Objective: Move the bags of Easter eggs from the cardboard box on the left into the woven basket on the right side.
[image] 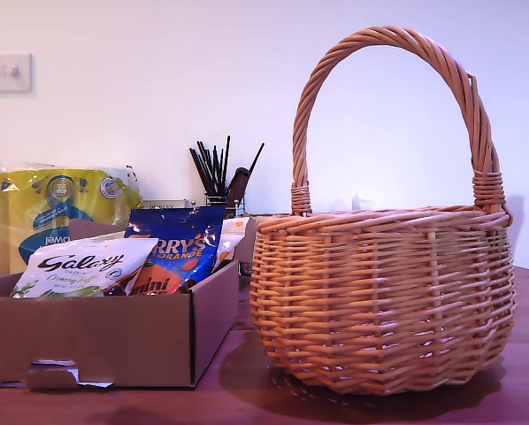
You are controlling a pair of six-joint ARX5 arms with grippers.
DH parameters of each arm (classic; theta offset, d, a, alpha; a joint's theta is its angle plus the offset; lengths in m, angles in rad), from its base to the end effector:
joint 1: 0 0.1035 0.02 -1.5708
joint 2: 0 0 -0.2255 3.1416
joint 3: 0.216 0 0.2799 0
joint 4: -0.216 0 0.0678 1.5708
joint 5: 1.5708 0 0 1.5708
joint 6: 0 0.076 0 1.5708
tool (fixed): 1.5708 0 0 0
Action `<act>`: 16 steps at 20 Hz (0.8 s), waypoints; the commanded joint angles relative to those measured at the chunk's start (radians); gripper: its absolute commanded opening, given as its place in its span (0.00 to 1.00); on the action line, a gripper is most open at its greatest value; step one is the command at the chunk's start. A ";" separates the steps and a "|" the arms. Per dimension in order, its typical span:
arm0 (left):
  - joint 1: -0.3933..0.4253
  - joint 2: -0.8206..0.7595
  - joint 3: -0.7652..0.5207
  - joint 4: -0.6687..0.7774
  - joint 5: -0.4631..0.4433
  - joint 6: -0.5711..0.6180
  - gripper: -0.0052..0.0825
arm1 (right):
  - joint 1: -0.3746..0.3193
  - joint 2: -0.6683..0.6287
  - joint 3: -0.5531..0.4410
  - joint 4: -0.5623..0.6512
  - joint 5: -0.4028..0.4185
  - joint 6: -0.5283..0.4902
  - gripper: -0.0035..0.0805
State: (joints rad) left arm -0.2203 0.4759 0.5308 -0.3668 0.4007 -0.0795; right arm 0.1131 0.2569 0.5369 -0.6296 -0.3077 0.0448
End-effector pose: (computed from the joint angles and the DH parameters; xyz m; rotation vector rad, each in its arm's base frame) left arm 0.2086 -0.0771 0.2394 -0.1048 0.3400 -0.6031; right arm 0.1761 0.0432 0.2460 0.0779 0.3598 0.4086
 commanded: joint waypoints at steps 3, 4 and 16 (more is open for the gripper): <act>0.002 0.002 -0.020 -0.081 0.010 -0.006 0.03 | 0.005 -0.006 -0.011 0.045 0.011 -0.019 0.03; 0.002 0.002 -0.020 -0.082 0.010 -0.006 0.03 | 0.005 -0.006 -0.011 0.044 0.011 -0.019 0.03; 0.002 0.161 0.068 -0.058 0.072 0.170 0.03 | 0.005 0.061 -0.011 0.091 -0.106 -0.065 0.03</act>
State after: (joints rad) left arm -0.2203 0.6136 0.5697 -0.4362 0.4648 0.0551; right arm 0.1131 0.3012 0.5358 -0.5495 -0.4026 -0.0059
